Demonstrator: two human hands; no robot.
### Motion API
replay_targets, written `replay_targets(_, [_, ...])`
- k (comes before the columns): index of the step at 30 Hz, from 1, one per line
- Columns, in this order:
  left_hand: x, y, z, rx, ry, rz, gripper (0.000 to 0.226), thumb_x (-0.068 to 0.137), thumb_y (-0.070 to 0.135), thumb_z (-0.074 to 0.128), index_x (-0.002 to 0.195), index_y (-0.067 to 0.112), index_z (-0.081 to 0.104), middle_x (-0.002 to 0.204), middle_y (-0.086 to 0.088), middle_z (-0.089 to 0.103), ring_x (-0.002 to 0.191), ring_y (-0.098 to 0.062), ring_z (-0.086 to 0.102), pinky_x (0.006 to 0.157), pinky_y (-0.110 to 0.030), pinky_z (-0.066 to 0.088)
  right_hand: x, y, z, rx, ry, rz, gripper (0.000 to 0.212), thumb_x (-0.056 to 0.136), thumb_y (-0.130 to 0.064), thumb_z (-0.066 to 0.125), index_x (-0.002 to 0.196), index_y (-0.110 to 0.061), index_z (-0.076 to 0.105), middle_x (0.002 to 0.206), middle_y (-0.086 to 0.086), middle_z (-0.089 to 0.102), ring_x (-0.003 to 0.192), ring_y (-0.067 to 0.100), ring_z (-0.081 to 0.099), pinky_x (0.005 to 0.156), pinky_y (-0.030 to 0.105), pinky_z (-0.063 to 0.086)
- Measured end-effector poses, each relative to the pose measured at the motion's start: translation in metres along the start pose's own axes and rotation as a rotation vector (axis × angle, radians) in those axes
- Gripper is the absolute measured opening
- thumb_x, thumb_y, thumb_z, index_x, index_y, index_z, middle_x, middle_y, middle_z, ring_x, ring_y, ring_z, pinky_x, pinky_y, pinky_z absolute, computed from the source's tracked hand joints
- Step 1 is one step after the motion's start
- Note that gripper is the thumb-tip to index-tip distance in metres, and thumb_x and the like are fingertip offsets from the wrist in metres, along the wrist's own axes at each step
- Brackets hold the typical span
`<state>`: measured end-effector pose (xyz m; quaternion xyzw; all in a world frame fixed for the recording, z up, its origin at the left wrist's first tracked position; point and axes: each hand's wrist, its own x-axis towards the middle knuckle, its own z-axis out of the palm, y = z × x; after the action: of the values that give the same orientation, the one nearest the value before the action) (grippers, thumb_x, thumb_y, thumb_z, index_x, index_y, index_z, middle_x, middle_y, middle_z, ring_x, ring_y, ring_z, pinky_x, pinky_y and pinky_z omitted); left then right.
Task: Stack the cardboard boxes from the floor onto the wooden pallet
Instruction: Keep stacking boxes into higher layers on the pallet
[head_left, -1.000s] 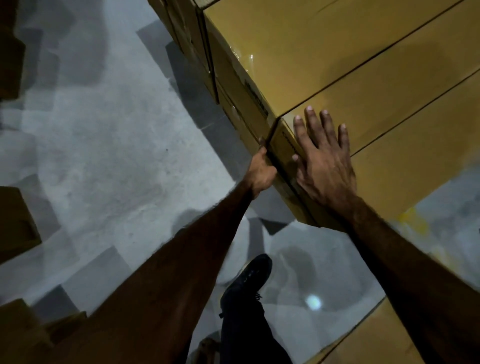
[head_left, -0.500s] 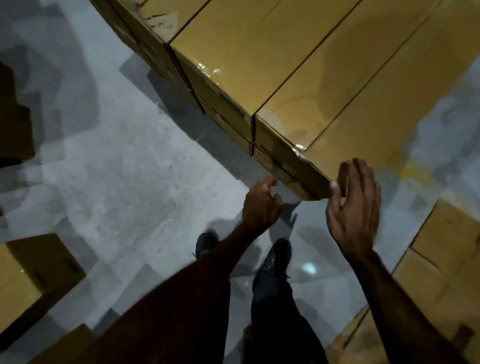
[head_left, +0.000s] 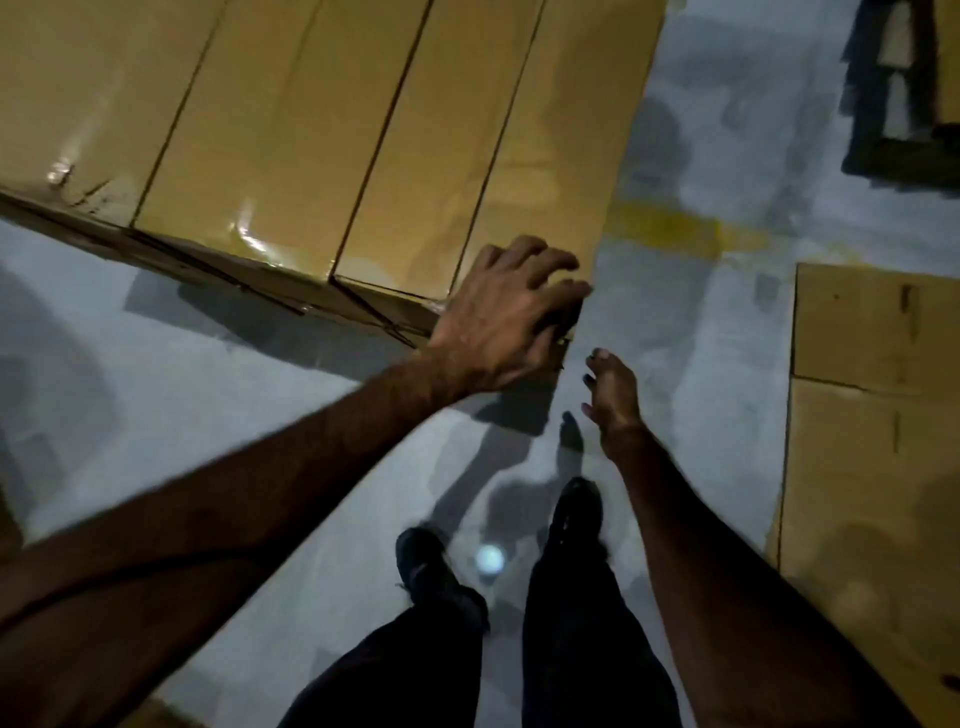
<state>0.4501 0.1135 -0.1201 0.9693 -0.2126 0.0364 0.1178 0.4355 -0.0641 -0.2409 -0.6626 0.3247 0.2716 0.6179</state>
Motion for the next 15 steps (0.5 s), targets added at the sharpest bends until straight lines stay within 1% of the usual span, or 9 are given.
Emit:
replay_targets(1, [0.005, -0.005, 0.003, 0.019, -0.057, 0.001, 0.045, 0.097, 0.033, 0.054, 0.140, 0.023, 0.064, 0.147, -0.009, 0.058, 0.136, -0.035, 0.048, 0.099, -0.051, 0.042, 0.006, 0.003, 0.003, 0.026, -0.019, 0.018, 0.038, 0.113, -0.029, 0.042, 0.140, -0.010, 0.061, 0.144, 0.009, 0.060, 0.132, 0.027, 0.056, 0.115, 0.050, 0.043])
replay_targets(3, [0.009, -0.012, 0.011, 0.012, -0.135, 0.015, 0.049, 0.098, 0.032, 0.049, 0.146, 0.023, 0.059, 0.157, -0.007, 0.051, 0.146, -0.035, 0.041, 0.106, -0.053, 0.039, 0.011, 0.009, 0.009, 0.064, -0.054, 0.085, 0.031, 0.113, -0.030, 0.039, 0.127, -0.015, 0.062, 0.133, 0.006, 0.062, 0.125, 0.024, 0.056, 0.109, 0.045, 0.042])
replay_targets(4, [0.009, -0.014, 0.016, 0.002, -0.157, 0.020, 0.052, 0.098, 0.031, 0.047, 0.149, 0.022, 0.055, 0.160, -0.007, 0.047, 0.150, -0.035, 0.037, 0.109, -0.054, 0.038, 0.011, 0.012, 0.012, 0.085, -0.073, 0.123, 0.033, 0.113, -0.035, 0.038, 0.129, -0.017, 0.061, 0.134, 0.002, 0.060, 0.127, 0.022, 0.054, 0.106, 0.043, 0.041])
replay_targets(5, [0.007, -0.014, 0.021, -0.004, -0.167, 0.015, 0.054, 0.100, 0.031, 0.045, 0.153, 0.022, 0.051, 0.164, -0.007, 0.042, 0.153, -0.035, 0.033, 0.114, -0.054, 0.035, 0.013, 0.016, 0.016, 0.106, -0.088, 0.147, 0.040, 0.113, -0.041, 0.038, 0.138, -0.018, 0.059, 0.142, 0.000, 0.058, 0.134, 0.022, 0.051, 0.106, 0.042, 0.040])
replay_targets(6, [0.004, -0.014, 0.025, -0.007, -0.166, 0.002, 0.054, 0.103, 0.031, 0.043, 0.157, 0.021, 0.046, 0.168, -0.006, 0.037, 0.156, -0.033, 0.029, 0.119, -0.054, 0.031, 0.012, 0.016, 0.021, 0.120, -0.100, 0.160, 0.047, 0.113, -0.047, 0.036, 0.147, -0.020, 0.054, 0.151, 0.000, 0.054, 0.140, 0.024, 0.048, 0.107, 0.043, 0.040])
replay_targets(8, [-0.001, -0.013, 0.032, -0.024, -0.150, -0.014, 0.055, 0.108, 0.033, 0.039, 0.162, 0.021, 0.039, 0.171, -0.005, 0.030, 0.160, -0.030, 0.020, 0.127, -0.054, 0.023, 0.016, 0.017, 0.028, 0.151, -0.095, 0.162, 0.054, 0.112, -0.052, 0.034, 0.154, -0.020, 0.048, 0.159, 0.003, 0.049, 0.146, 0.027, 0.043, 0.112, 0.047, 0.039])
replay_targets(12, [-0.003, -0.015, 0.034, -0.046, -0.125, 0.000, 0.055, 0.110, 0.032, 0.040, 0.164, 0.021, 0.036, 0.172, -0.003, 0.028, 0.162, -0.027, 0.016, 0.128, -0.053, 0.019, 0.019, 0.014, 0.031, 0.128, -0.107, 0.135, 0.062, 0.112, -0.055, 0.029, 0.154, -0.015, 0.049, 0.161, 0.007, 0.047, 0.148, 0.029, 0.042, 0.112, 0.045, 0.037])
replay_targets(15, [-0.004, -0.015, 0.035, -0.048, -0.134, 0.005, 0.056, 0.111, 0.033, 0.039, 0.165, 0.021, 0.033, 0.173, -0.002, 0.025, 0.162, -0.025, 0.013, 0.130, -0.051, 0.016, 0.016, 0.011, 0.027, 0.107, -0.141, 0.129, 0.064, 0.111, -0.058, 0.026, 0.155, -0.017, 0.048, 0.163, 0.005, 0.044, 0.152, 0.028, 0.037, 0.119, 0.052, 0.033])
